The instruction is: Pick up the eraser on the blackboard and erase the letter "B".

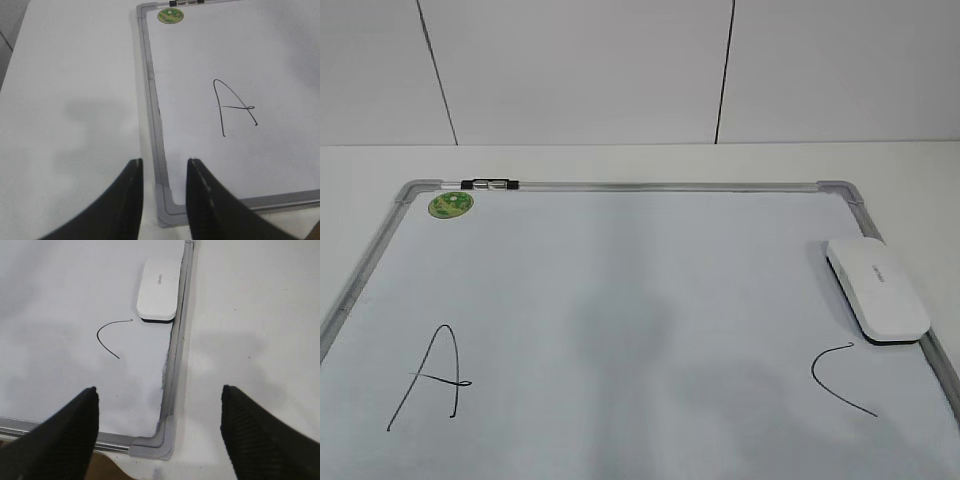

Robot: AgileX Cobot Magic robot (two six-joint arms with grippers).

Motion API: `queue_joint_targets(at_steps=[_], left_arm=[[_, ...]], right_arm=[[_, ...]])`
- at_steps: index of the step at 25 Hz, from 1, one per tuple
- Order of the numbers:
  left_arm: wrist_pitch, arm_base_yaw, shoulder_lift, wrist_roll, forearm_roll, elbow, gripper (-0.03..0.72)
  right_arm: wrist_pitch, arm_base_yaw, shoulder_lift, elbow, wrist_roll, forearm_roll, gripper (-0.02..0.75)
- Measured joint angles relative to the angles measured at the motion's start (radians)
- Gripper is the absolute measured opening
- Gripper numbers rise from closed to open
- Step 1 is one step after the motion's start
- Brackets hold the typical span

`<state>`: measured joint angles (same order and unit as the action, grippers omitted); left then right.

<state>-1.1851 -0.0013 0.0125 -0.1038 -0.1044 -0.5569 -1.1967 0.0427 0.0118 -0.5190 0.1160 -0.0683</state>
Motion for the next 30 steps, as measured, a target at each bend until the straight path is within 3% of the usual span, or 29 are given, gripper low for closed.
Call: queue_joint_targets(at_steps=[30], left_arm=[[0.070,0.000,0.000,0.000,0.002,0.032,0.226]], right_arm=[[0.038,0.000,0.006,0.022,-0.014,0.031,0.585]])
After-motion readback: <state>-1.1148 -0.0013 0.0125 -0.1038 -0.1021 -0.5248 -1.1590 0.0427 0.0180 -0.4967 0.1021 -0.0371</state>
